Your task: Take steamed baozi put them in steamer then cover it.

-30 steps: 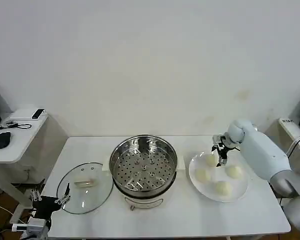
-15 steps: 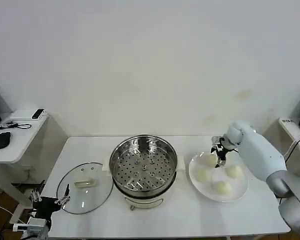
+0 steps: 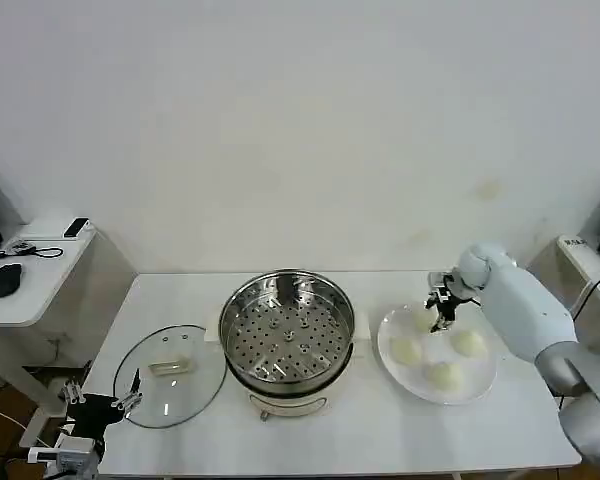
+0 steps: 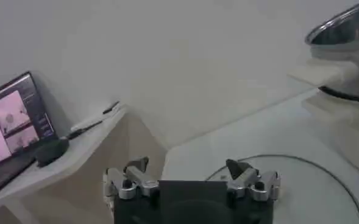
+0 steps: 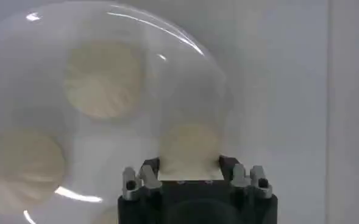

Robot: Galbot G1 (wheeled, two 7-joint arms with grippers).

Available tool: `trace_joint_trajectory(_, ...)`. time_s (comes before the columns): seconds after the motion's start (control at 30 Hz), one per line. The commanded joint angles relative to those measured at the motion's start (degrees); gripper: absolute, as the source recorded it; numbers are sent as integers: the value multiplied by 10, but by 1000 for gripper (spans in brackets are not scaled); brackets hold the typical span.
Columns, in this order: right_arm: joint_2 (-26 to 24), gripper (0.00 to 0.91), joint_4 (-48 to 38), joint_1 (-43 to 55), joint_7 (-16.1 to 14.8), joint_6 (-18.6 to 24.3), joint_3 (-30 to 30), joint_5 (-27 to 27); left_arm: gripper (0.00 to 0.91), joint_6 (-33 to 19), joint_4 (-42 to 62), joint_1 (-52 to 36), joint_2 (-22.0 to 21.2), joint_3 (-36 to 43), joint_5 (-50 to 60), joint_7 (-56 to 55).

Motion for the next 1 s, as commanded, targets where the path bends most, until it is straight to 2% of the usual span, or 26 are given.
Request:
trace_joint_trajectory(0.03,-1,655,5,-2,2,3,2,0,907,0,0,0,0,0,0,-1)
trace_joint_trajectory(0.17,-18,665,34,10,-5,-6,1,21,907,0,4,-1,1,3,2,-1)
trace_joint_trajectory(0.4,-39,665,113,96,-28,-37,-39,110,907,2,5,-2,2,7,6,-1)
trace_joint_trajectory(0.6,-8,665,144,184,-49,-63,-88,184,907,2,5,3,4,9,9,-1)
trace_joint_trajectory(0.77,39,665,140,216,-61,-60,-110,208,907,2,2,6,0,10,11,-4)
trace_joint_trajectory(0.83,61,665,129,219,-77,-44,-109,227,907,2,0,8,0,9,10,-4)
trace_joint_trajectory(0.87,80,665,114,220,-90,-2,-106,237,907,2,0,9,0,8,8,-4)
trace_joint_trajectory(0.9,102,665,83,222,-105,61,-97,248,907,2,0,10,-1,7,7,-5)
trace_joint_trajectory(1.0,124,665,75,226,-121,110,-91,238,907,2,1,12,-3,5,8,-6)
